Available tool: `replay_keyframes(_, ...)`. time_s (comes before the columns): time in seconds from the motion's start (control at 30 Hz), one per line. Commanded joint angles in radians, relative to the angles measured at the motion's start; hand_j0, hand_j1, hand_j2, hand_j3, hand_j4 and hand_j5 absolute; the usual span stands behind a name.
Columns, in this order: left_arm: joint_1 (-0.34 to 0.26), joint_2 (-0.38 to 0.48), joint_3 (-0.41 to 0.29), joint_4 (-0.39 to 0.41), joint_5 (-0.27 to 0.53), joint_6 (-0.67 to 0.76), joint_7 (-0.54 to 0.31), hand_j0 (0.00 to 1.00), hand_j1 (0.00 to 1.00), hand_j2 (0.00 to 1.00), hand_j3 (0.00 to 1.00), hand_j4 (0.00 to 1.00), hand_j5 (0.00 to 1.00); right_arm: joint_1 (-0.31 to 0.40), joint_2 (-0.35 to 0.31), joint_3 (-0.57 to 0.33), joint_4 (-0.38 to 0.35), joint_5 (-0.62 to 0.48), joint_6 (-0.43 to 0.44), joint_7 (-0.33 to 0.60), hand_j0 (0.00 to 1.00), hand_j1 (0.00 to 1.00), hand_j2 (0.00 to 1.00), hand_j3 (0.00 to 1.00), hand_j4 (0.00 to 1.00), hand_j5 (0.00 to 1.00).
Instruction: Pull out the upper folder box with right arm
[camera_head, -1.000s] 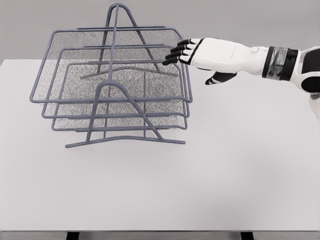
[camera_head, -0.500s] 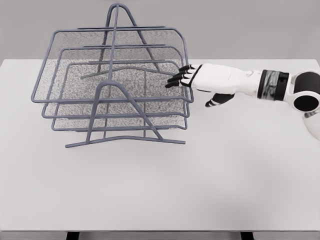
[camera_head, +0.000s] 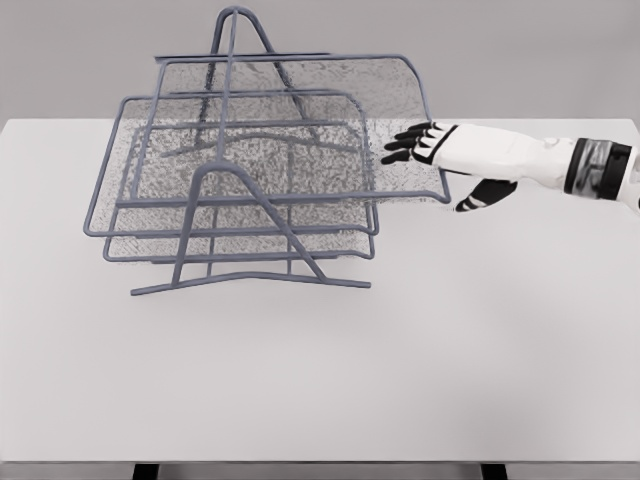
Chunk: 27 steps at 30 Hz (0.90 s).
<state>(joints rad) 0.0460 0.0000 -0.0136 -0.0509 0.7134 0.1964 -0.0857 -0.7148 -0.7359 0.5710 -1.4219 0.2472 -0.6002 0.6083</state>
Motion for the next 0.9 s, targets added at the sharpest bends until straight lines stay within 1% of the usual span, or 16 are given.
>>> replay_keyframes(0.0, 0.0, 0.0, 0.0, 0.0, 0.0, 0.0, 0.0, 1.0, 1.0, 1.0, 1.0, 1.0, 1.0, 0.0, -0.059, -0.019, 0.014, 0.106, -0.011, 0.003, 1.0, 1.0, 1.0, 1.0, 1.0, 1.0)
replay_keyframes(0.13, 0.0, 0.0, 0.0, 0.0, 0.0, 0.0, 0.0, 1.0, 1.0, 1.0, 1.0, 1.0, 1.0, 0.034, -0.129, -0.034, 0.018, 0.103, -0.011, 0.003, 1.0, 1.0, 1.0, 1.0, 1.0, 1.0)
replay_keyframes(0.2, 0.0, 0.0, 0.0, 0.0, 0.0, 0.0, 0.0, 1.0, 1.0, 1.0, 1.0, 1.0, 1.0, 0.083, -0.157, -0.092, 0.034, 0.101, -0.011, 0.003, 1.0, 1.0, 1.0, 1.0, 1.0, 1.0)
replay_keyframes(0.3, 0.0, 0.0, 0.0, 0.0, 0.0, 0.0, 0.0, 1.0, 1.0, 1.0, 1.0, 1.0, 1.0, 0.098, -0.197, -0.103, 0.054, 0.101, -0.011, 0.003, 1.0, 1.0, 1.0, 1.0, 1.0, 1.0)
replay_keyframes(0.37, 0.0, 0.0, -0.002, 0.0, 0.0, 0.0, 0.0, 1.0, 1.0, 1.0, 1.0, 1.0, 1.0, 0.149, -0.203, -0.191, 0.075, 0.099, -0.011, 0.003, 1.0, 1.0, 1.0, 1.0, 1.0, 1.0)
replay_keyframes(0.43, 0.0, 0.0, 0.0, 0.0, 0.0, 0.0, 0.0, 1.0, 1.0, 1.0, 1.0, 1.0, 1.0, 0.149, -0.204, -0.204, 0.077, 0.099, -0.011, 0.003, 1.0, 1.0, 1.0, 1.0, 1.0, 1.0)
replay_keyframes(0.5, 0.0, 0.0, 0.0, 0.0, 0.0, 0.0, 0.0, 1.0, 1.0, 1.0, 1.0, 1.0, 1.0, 0.184, -0.229, -0.26, 0.075, 0.098, -0.011, 0.003, 1.0, 1.0, 1.0, 1.0, 1.0, 1.0)
replay_keyframes(0.53, 0.0, 0.0, 0.0, 0.0, 0.0, 0.0, 0.0, 1.0, 1.0, 1.0, 1.0, 1.0, 1.0, 0.206, -0.237, -0.287, 0.075, 0.049, -0.011, 0.003, 1.0, 1.0, 1.0, 1.0, 1.0, 1.0)
replay_keyframes(0.6, 0.0, 0.0, 0.0, 0.0, 0.0, 0.0, 0.0, 1.0, 1.0, 1.0, 1.0, 1.0, 1.0, 0.207, -0.25, -0.309, 0.073, 0.024, -0.011, 0.003, 1.0, 1.0, 1.0, 1.0, 1.0, 1.0)
replay_keyframes(0.63, 0.0, 0.0, 0.0, 0.0, 0.0, 0.0, 0.0, 1.0, 1.0, 1.0, 1.0, 1.0, 1.0, 0.209, -0.267, -0.309, 0.07, 0.011, -0.011, 0.003, 1.0, 1.0, 1.0, 1.0, 1.0, 1.0)
replay_keyframes(0.67, 0.0, 0.0, 0.0, 0.0, 0.0, 0.0, 0.0, 1.0, 1.0, 1.0, 1.0, 1.0, 1.0, 0.209, -0.283, -0.31, 0.067, -0.049, -0.011, 0.003, 1.0, 1.0, 1.0, 1.0, 1.0, 1.0)
replay_keyframes(0.7, 0.0, 0.0, 0.0, 0.0, 0.0, 0.0, 0.0, 1.0, 1.0, 1.0, 1.0, 1.0, 1.0, 0.207, -0.283, -0.31, 0.066, -0.049, -0.011, 0.003, 1.0, 1.0, 1.0, 1.0, 1.0, 1.0)
replay_keyframes(0.73, 0.0, 0.0, 0.0, 0.0, 0.0, 0.0, 0.0, 1.0, 1.0, 1.0, 1.0, 1.0, 1.0, 0.206, -0.283, -0.31, 0.057, -0.051, -0.011, 0.003, 1.0, 1.0, 1.0, 1.0, 1.0, 1.0)
replay_keyframes(0.8, 0.0, 0.0, 0.0, 0.0, 0.0, 0.0, 0.0, 1.0, 1.0, 1.0, 1.0, 1.0, 1.0, 0.199, -0.283, -0.312, -0.038, -0.071, -0.011, 0.003, 1.0, 1.0, 1.0, 1.0, 1.0, 1.0)
replay_keyframes(0.83, 0.0, 0.0, -0.002, 0.002, 0.0, 0.002, 0.0, 1.0, 1.0, 1.0, 1.0, 1.0, 1.0, 0.199, -0.283, -0.307, -0.107, -0.072, -0.011, 0.003, 1.0, 1.0, 1.0, 1.0, 1.0, 1.0)
replay_keyframes(0.87, 0.0, 0.0, 0.0, 0.0, 0.0, 0.0, 0.0, 1.0, 1.0, 1.0, 1.0, 1.0, 1.0, 0.199, -0.281, -0.303, -0.143, -0.074, -0.011, 0.003, 1.0, 1.0, 1.0, 1.0, 1.0, 1.0)
